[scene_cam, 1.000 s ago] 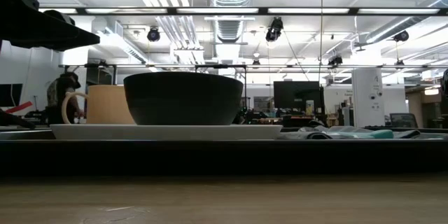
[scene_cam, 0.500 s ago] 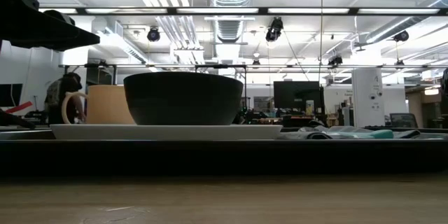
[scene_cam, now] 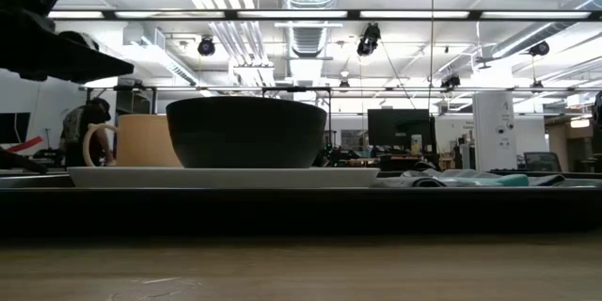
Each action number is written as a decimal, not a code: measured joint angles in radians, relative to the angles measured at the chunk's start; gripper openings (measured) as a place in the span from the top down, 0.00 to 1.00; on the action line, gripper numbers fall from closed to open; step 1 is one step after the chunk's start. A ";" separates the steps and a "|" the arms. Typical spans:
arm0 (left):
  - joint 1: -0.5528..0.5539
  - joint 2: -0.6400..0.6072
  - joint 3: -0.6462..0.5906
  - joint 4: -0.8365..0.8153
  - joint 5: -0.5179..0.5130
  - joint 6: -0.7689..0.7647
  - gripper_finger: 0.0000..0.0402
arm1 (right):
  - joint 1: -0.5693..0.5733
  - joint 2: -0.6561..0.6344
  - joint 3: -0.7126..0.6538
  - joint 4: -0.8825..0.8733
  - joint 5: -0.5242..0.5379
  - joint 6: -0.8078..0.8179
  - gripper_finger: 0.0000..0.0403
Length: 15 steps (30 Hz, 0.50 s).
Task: Set up tray
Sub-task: Return to Home Position
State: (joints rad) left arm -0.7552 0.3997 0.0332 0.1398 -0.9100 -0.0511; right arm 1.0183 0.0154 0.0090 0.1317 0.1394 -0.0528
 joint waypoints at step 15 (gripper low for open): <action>0.121 -0.141 0.042 -0.113 -0.003 0.000 0.37 | 0.000 0.000 0.000 0.000 0.000 0.000 0.98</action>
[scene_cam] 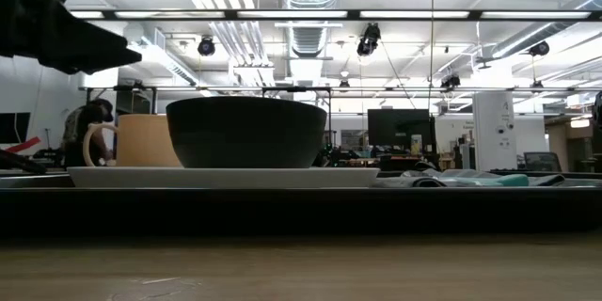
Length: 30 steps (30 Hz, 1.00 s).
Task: Set up tray
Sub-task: Return to Home Position
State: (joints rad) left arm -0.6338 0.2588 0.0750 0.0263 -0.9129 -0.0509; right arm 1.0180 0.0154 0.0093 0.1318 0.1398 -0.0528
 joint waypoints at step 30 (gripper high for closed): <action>0.001 -0.018 -0.048 0.006 -0.021 0.482 0.37 | 0.000 0.000 0.000 0.000 0.000 0.000 0.98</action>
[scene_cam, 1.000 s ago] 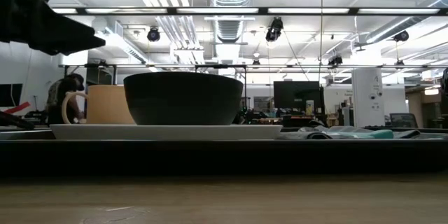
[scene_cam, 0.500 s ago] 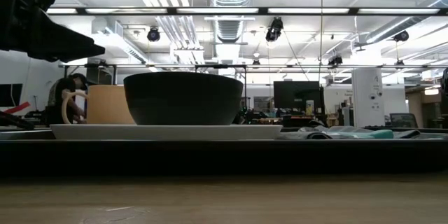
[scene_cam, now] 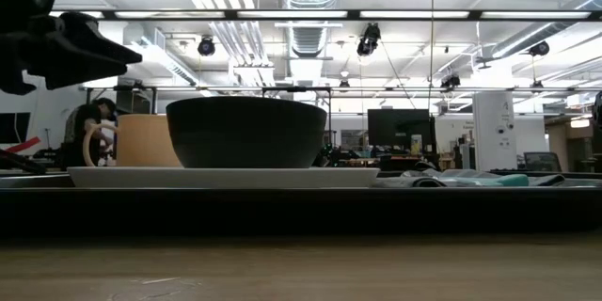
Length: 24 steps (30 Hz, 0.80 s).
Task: Set up tray
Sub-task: Return to Home Position
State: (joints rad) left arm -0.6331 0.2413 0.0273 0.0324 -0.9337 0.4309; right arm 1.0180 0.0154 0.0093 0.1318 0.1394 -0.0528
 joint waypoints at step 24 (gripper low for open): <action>0.000 0.047 -0.017 0.056 -0.016 -0.454 0.37 | 0.000 0.000 0.000 0.000 0.000 0.000 0.98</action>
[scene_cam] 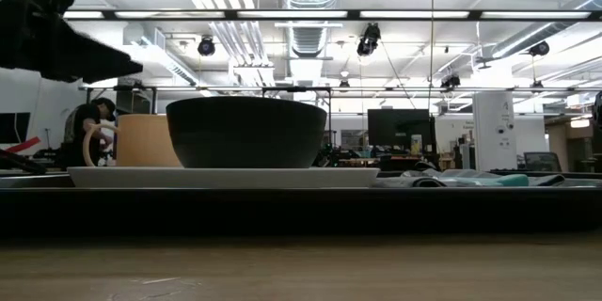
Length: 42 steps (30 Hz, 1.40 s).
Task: Set up tray
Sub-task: Return to Home Position
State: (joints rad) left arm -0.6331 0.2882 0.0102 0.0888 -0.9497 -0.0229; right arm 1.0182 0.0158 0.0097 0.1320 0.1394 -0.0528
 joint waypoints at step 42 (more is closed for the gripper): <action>0.000 -0.171 0.003 0.327 0.167 0.276 0.37 | 0.000 0.000 0.000 0.000 0.000 0.000 0.98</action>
State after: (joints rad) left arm -0.6334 0.1176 0.0135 0.4156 -0.7830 0.2531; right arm 1.0183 0.0158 0.0097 0.1318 0.1394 -0.0528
